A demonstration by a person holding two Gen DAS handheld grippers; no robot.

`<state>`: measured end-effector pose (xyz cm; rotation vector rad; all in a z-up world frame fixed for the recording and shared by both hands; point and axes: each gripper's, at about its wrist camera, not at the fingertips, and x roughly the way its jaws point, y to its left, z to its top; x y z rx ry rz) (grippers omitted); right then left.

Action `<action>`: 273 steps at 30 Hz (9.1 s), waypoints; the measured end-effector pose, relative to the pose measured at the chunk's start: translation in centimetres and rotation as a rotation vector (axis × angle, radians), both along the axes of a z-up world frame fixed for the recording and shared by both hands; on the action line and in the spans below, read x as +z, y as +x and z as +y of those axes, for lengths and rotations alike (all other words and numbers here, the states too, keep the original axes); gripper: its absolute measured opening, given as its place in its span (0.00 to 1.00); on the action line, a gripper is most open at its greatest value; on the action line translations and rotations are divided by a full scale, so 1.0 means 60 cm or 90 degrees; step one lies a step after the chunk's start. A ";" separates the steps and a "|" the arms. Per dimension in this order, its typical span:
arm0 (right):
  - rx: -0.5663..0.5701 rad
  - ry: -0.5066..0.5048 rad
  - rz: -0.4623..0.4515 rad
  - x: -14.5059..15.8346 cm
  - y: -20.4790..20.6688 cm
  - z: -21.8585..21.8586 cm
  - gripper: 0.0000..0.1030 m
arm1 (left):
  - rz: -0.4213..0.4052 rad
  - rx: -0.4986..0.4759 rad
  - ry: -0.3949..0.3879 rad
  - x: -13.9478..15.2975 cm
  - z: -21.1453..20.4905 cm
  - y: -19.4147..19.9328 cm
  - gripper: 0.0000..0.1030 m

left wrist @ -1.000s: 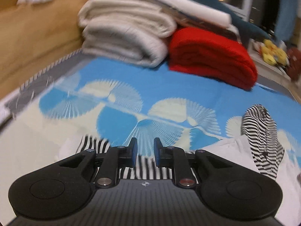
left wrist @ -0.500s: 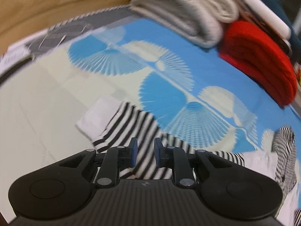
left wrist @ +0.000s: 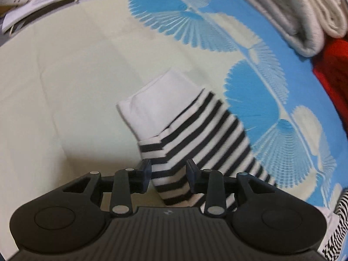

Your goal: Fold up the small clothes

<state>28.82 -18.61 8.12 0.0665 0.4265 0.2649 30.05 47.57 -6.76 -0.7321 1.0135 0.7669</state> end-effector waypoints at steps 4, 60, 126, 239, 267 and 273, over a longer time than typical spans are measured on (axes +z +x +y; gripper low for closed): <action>-0.006 -0.002 0.004 -0.006 0.000 -0.005 0.47 | -0.005 0.018 -0.001 -0.003 0.005 -0.008 0.37; -0.224 0.261 0.312 -0.173 0.073 -0.095 0.02 | -0.061 -0.468 0.052 0.150 -0.517 0.085 0.29; -0.802 0.374 0.327 -0.337 0.009 -0.690 0.16 | -0.041 -0.663 0.103 0.143 -0.688 0.086 0.35; -0.149 -0.064 0.315 -0.140 0.093 -0.126 0.41 | -0.200 -0.539 0.269 0.315 -0.571 0.117 0.21; -0.173 -0.029 0.354 -0.154 0.127 -0.178 0.40 | -0.084 -0.569 0.050 0.040 -0.769 0.729 0.72; -0.184 -0.024 0.362 -0.159 0.130 -0.195 0.40 | -0.107 -0.524 0.049 0.011 -0.788 0.784 0.72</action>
